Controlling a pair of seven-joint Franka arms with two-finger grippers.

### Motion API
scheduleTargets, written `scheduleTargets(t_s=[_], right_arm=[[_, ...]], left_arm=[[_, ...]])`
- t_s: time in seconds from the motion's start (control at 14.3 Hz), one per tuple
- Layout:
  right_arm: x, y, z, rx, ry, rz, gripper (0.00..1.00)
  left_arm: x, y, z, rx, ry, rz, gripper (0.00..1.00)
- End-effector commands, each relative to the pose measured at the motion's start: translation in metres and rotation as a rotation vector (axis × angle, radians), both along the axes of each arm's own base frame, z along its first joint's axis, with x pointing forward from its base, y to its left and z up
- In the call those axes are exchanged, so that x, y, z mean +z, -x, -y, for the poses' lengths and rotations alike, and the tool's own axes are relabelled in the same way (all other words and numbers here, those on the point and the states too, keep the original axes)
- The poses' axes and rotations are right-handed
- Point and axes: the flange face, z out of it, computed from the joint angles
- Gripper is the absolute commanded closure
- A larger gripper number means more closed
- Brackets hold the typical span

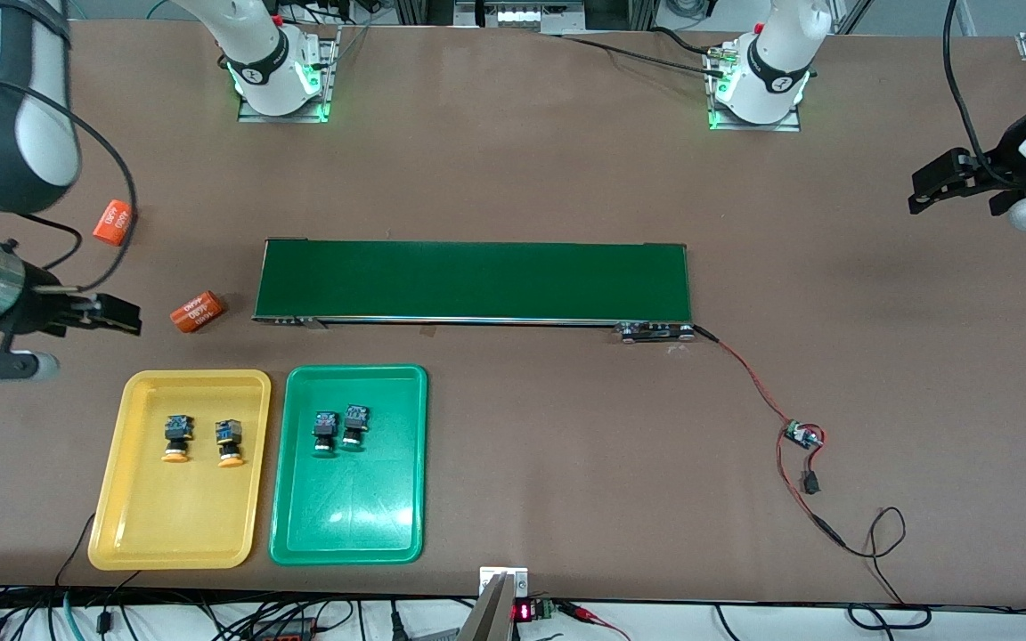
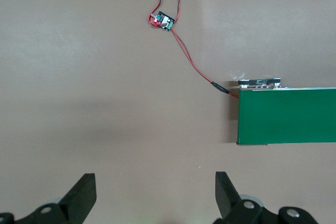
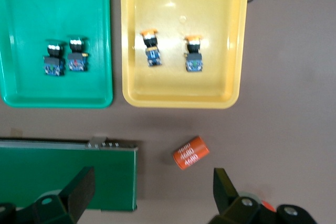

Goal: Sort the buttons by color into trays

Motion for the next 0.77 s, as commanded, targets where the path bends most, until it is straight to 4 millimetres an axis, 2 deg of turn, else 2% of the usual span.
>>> scheduleTargets(t_s=[0.0, 0.21, 0.56, 0.7], right_arm=[[0.018, 0.043, 0.014, 0.028, -0.019, -0.016, 0.0], [0.037, 0.067, 0.021, 0.001, -0.028, -0.071, 0.0], [0.04, 0.066, 0.016, 0.004, -0.026, -0.031, 0.0], [0.046, 0.07, 0.019, -0.012, -0.029, -0.016, 0.0]], left_arm=[[0.007, 0.002, 0.0, -0.013, 0.015, -0.007, 0.0], [0.007, 0.002, -0.001, -0.012, 0.015, -0.007, 0.0], [0.007, 0.002, -0.001, -0.012, 0.015, -0.008, 0.0], [0.007, 0.003, 0.0, -0.013, 0.015, -0.011, 0.0]])
